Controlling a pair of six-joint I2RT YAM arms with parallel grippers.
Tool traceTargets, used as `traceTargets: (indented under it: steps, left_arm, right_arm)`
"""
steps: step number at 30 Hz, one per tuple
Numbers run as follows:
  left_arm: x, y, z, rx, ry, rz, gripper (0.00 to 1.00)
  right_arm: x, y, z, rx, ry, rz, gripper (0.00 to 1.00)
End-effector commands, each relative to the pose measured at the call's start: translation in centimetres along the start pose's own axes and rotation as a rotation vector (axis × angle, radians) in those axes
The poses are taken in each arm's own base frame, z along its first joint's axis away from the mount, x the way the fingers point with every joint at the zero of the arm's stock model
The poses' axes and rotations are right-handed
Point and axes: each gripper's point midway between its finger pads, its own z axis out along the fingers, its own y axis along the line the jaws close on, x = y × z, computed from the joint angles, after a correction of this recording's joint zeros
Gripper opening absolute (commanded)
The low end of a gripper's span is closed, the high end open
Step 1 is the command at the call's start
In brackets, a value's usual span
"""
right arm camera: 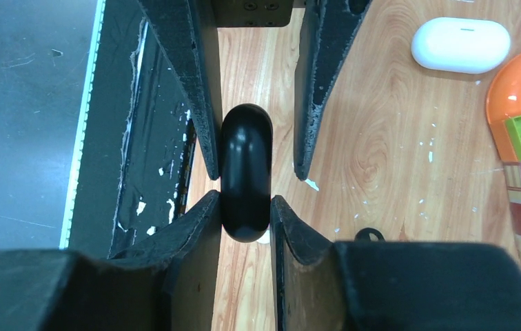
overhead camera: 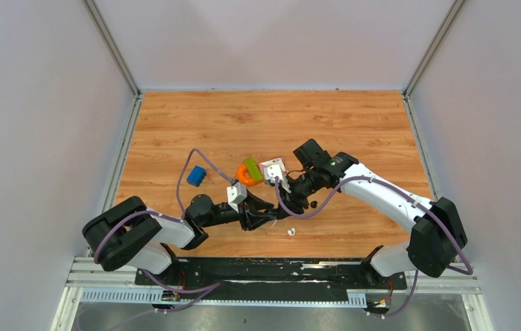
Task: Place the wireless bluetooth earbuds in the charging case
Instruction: Pass from the left arm to the right, then pass from the right arm to the left
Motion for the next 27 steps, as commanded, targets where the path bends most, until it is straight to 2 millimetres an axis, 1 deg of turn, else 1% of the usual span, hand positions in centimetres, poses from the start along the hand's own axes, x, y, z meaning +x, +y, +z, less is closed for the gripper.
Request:
traceTargets:
  steps: [1, 6, 9, 13, 16, 20, 24, 25, 27]
  left_arm:
    - [-0.6, 0.5, 1.0, -0.005, -0.019, -0.004, 0.51]
    - [-0.2, 0.2, 1.5, 0.028, -0.020, -0.036, 0.55]
    - [-0.2, 0.1, 1.5, 0.035, -0.026, -0.040, 0.55]
    - [-0.3, -0.1, 1.5, 0.048, -0.033, -0.031, 0.48]
    - [-0.3, -0.3, 1.5, 0.059, -0.038, -0.031, 0.45]
    - [-0.5, -0.6, 1.5, 0.075, -0.049, -0.034, 0.30]
    - [-0.5, -0.6, 1.6, 0.082, -0.049, -0.037, 0.18]
    - [-0.5, -0.7, 1.5, 0.083, -0.050, -0.036, 0.15]
    - [-0.5, -0.8, 1.4, 0.086, -0.056, -0.028, 0.10]
  right_arm:
    - [-1.5, 0.0, -1.3, 0.056, -0.021, -0.082, 0.04]
    - [-1.7, 0.0, -1.5, 0.068, -0.028, -0.091, 0.04]
    - [-1.6, -0.1, -1.4, 0.070, -0.022, -0.089, 0.04]
    - [-1.3, -0.1, -1.3, 0.072, -0.017, -0.088, 0.05]
    - [-1.2, -0.2, -1.2, 0.072, -0.014, -0.080, 0.05]
    - [-1.1, -0.3, -1.0, 0.071, -0.013, -0.070, 0.06]
    - [-1.1, -0.4, -1.0, 0.071, -0.014, -0.063, 0.07]
    - [-1.1, -0.4, -1.0, 0.072, -0.014, -0.060, 0.11]
    - [-1.2, -0.6, -1.0, 0.081, -0.013, -0.048, 0.24]
